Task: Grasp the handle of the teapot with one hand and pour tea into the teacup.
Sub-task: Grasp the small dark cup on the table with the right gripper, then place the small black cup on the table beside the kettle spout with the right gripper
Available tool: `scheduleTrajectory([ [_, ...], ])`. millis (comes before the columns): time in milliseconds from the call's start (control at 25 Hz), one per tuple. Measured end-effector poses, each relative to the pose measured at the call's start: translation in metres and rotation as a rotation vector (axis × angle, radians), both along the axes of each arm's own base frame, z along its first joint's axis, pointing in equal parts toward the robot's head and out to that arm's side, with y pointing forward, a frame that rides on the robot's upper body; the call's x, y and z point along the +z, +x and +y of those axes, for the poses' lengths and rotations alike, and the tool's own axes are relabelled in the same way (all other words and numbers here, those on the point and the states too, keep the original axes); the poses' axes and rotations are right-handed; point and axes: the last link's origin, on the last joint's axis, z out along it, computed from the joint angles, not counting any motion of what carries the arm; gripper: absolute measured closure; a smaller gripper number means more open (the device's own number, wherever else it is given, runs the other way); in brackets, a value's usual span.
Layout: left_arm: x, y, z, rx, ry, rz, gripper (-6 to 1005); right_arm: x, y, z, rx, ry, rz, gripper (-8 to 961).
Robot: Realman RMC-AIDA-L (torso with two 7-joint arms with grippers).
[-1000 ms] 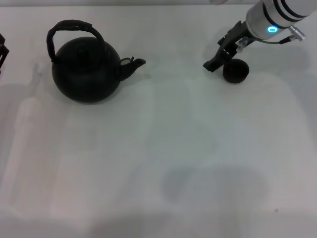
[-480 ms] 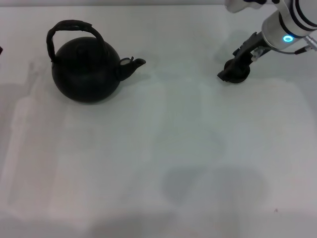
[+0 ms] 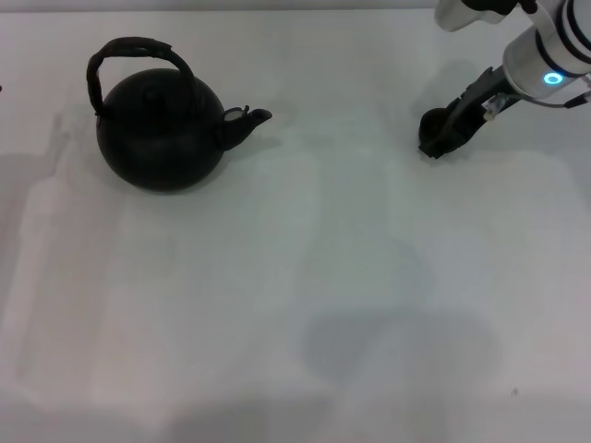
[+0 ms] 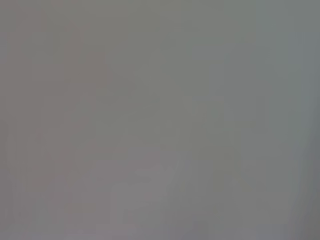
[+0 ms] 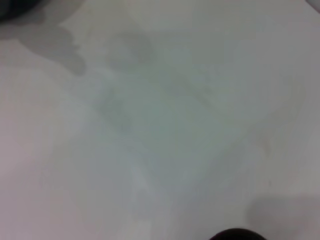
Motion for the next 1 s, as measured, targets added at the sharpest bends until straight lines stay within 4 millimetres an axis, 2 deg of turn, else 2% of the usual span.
scheduleTrajectory([
  [320, 0.0, 0.001, 0.001, -0.002, 0.001, 0.002, 117, 0.012, -0.011, 0.001, 0.032, 0.0, 0.0, 224],
  [560, 0.001, 0.001, 0.002, -0.004, 0.005, 0.001, 116, 0.015, -0.047, -0.005, 0.114, -0.07, 0.023, 224],
  [800, 0.003, 0.001, 0.005, 0.002, 0.017, -0.004, 116, -0.008, -0.078, -0.027, 0.237, -0.23, -0.049, 225],
  [1000, 0.006, 0.001, 0.007, 0.002, 0.022, 0.005, 116, -0.029, -0.091, -0.043, 0.307, -0.319, -0.065, 225],
])
